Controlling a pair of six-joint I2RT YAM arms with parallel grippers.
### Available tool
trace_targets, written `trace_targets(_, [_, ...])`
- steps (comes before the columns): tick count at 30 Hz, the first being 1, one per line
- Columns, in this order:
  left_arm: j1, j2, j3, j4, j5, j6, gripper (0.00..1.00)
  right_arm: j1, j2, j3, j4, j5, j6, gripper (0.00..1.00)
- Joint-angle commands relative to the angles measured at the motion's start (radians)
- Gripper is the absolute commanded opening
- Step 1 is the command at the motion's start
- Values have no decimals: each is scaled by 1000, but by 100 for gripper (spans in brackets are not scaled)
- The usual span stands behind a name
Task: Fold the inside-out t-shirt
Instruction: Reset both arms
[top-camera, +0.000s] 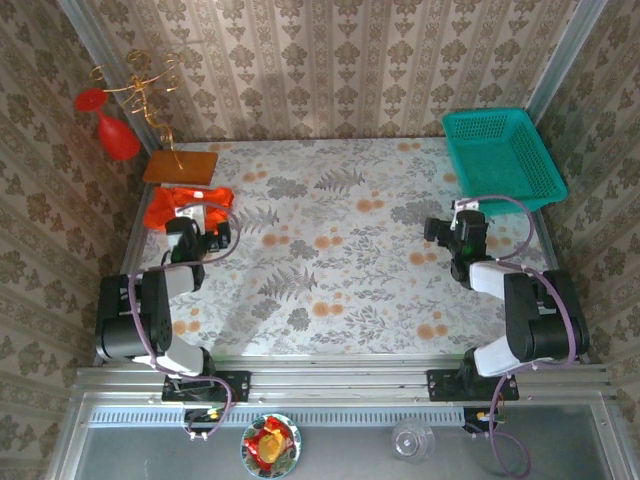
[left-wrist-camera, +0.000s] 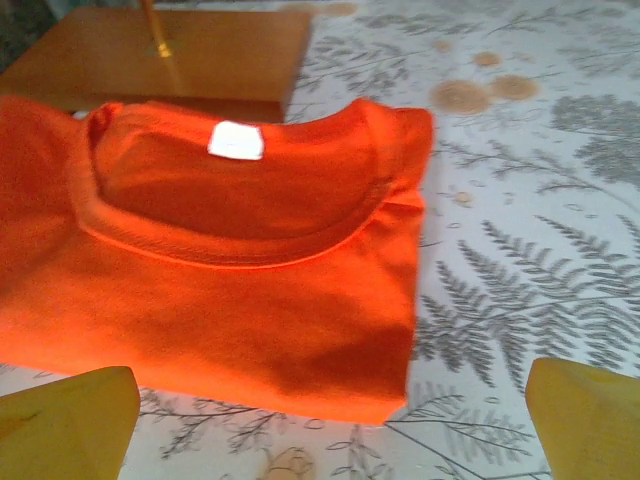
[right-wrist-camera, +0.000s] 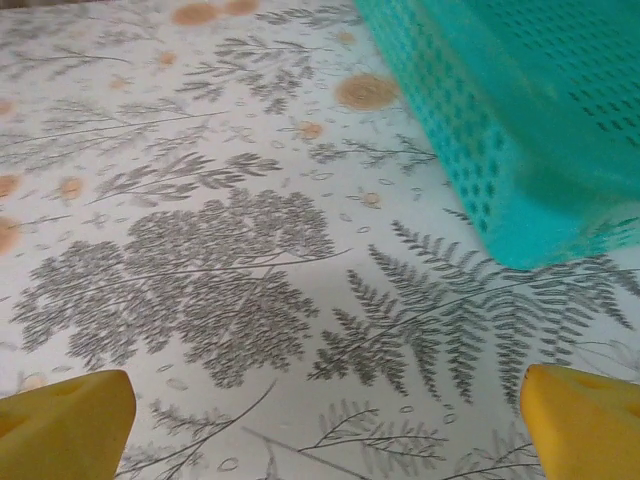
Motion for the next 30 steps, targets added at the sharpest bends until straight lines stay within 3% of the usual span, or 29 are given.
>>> trace_targets(1, [-18,34,-74,190,80,54,100,-4,35,-38,198,-89,-42,100])
trace_targets(2, [-24,61,-98,308,75,62,100,-4,31,-35,185,-88,-42,100])
trace_targets(3, [-24,28,-90,226,87,60,100,-4,35,-36,195,-89,-42,100])
trace_targets(14, [-65,43,-103,277,-33,79,100,-1,33,-41,200,-88,-45,100])
trace_targets(30, [-65,45,-101,277,-34,78,100,3,33,-44,206,-82,-49,100])
